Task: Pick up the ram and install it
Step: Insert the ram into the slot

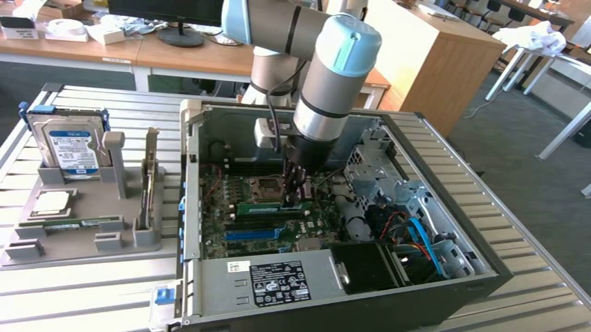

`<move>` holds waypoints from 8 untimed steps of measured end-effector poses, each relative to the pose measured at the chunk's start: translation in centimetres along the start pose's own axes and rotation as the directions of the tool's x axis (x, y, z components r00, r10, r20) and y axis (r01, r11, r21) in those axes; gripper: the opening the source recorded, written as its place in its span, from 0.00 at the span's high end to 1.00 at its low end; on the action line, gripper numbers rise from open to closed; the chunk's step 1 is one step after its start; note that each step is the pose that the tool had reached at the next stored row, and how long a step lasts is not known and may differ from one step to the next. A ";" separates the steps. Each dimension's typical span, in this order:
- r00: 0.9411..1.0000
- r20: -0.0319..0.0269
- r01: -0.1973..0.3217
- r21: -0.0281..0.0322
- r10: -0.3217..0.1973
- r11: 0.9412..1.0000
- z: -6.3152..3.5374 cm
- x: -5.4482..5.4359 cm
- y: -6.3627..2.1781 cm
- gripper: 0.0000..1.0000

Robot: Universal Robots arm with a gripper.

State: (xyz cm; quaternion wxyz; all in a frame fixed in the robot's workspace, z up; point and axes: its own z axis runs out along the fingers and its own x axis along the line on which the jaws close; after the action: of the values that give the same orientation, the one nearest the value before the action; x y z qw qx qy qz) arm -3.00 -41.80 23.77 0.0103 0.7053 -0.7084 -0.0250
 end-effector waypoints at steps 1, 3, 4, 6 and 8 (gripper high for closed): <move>1.000 0.000 0.000 0.000 0.000 1.000 0.00 0.0 0.00 0.89; 1.000 0.000 0.000 0.000 0.000 1.000 0.05 0.0 0.02 0.89; 1.000 0.000 0.000 0.000 0.000 1.000 0.08 0.0 0.02 0.89; 1.000 0.000 0.000 0.000 0.000 1.000 0.13 0.0 0.02 0.89; 1.000 0.000 0.000 0.000 0.000 1.000 0.13 0.0 0.02 0.89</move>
State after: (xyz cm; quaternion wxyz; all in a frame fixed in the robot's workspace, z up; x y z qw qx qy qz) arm -3.03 -41.80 23.64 0.0103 0.7053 -0.7084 -0.0250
